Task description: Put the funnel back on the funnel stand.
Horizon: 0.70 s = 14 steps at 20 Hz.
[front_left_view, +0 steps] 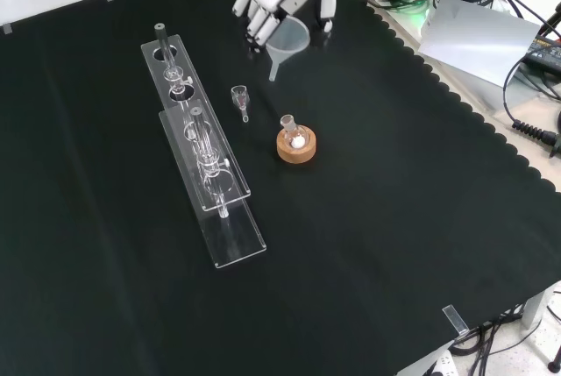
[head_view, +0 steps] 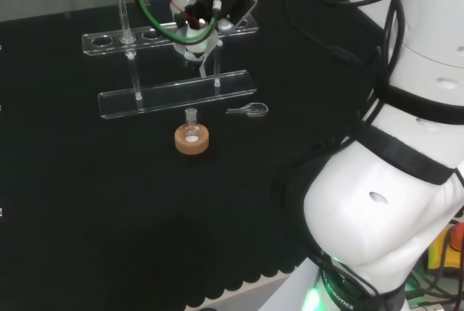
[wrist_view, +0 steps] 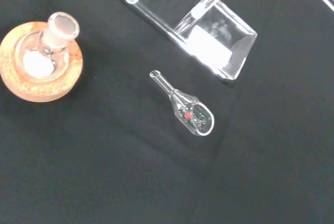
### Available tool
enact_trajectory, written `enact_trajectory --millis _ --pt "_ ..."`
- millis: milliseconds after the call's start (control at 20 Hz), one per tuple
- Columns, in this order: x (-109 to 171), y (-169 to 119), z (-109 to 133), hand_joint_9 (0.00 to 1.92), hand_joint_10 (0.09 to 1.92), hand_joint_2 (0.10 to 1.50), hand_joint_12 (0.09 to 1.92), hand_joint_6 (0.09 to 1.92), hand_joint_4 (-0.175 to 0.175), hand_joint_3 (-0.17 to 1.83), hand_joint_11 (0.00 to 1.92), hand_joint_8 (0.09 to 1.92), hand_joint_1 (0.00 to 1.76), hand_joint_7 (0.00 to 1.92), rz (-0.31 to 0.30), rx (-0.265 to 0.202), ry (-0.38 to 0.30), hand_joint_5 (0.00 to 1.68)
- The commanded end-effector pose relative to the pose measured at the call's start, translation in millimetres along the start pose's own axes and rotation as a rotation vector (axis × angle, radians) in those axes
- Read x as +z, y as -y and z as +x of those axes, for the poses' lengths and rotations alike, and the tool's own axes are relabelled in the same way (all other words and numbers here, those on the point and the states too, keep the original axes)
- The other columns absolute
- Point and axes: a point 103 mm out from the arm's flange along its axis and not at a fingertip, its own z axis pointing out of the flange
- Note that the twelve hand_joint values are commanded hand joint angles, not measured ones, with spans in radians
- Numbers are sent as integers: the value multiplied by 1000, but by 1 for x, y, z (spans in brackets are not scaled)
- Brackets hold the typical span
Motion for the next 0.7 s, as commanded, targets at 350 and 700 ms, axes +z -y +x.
enact_trajectory --millis 350,700 --pt "4 6 -48 994 407 826 1190 776 -5 491 643 592 685 540 16 62 -51 638" --pt "4 -2 -99 994 405 823 1191 781 -6 493 644 595 692 539 7 158 -133 642"
